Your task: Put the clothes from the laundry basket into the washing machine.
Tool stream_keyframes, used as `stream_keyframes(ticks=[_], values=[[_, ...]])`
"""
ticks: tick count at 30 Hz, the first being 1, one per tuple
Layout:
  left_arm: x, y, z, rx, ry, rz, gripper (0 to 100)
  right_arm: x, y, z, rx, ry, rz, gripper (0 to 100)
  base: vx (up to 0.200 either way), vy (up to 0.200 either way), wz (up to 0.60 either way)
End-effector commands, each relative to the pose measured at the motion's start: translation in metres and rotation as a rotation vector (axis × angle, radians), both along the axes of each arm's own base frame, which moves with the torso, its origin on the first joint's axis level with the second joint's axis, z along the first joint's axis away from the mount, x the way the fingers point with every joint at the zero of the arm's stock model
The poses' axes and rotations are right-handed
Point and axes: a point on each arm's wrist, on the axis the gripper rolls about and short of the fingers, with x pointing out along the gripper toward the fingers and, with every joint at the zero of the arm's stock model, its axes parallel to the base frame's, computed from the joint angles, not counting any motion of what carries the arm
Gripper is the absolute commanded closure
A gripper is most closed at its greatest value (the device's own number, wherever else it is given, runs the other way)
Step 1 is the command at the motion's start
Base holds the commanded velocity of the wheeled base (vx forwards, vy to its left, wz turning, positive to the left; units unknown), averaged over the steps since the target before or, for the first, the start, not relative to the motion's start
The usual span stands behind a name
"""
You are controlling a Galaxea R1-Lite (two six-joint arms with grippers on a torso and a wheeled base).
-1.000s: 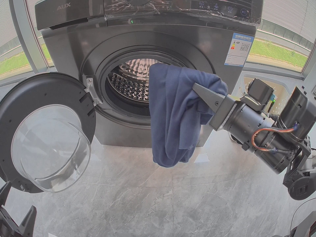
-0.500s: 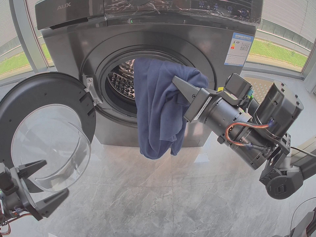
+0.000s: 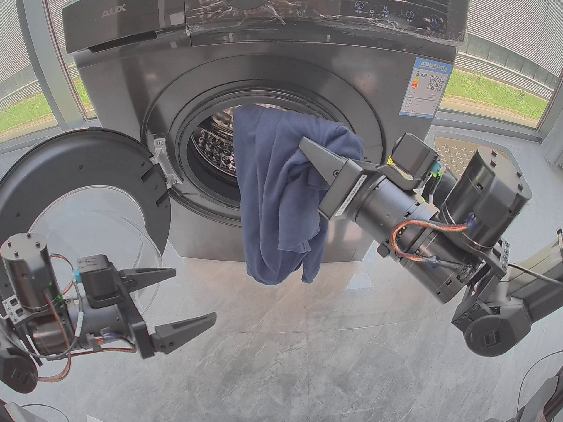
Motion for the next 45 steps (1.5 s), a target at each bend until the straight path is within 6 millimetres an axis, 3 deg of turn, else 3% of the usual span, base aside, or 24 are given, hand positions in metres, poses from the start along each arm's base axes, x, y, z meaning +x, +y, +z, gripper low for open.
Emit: stream_keyframes(ticks=[1,22,28,39,40,45], values=[[0.039,-0.027,-0.019,0.030,0.082,-0.040,0,0.000,0.001,-0.001,0.000,0.001,-0.003,100,0.000,0.000,0.00],[0.110,-0.069,-0.055,0.026,0.121,-0.042,0,-0.008,0.006,-0.001,-0.001,-0.002,0.025,100,0.000,0.000,0.00],[0.128,-0.075,-0.057,0.022,0.090,0.001,0,-0.012,0.006,-0.001,-0.002,-0.001,0.034,100,0.000,0.000,0.00],[0.143,-0.086,-0.056,0.013,0.048,0.034,0,-0.015,0.006,-0.003,0.000,-0.002,0.039,100,0.000,0.000,0.00],[0.143,-0.086,-0.056,0.011,0.046,0.035,100,-0.014,0.006,-0.003,-0.003,-0.002,0.037,100,0.000,0.000,0.00],[0.136,-0.085,-0.056,0.007,0.032,0.031,100,-0.015,0.005,-0.004,-0.011,-0.003,0.035,100,0.000,0.000,0.00]])
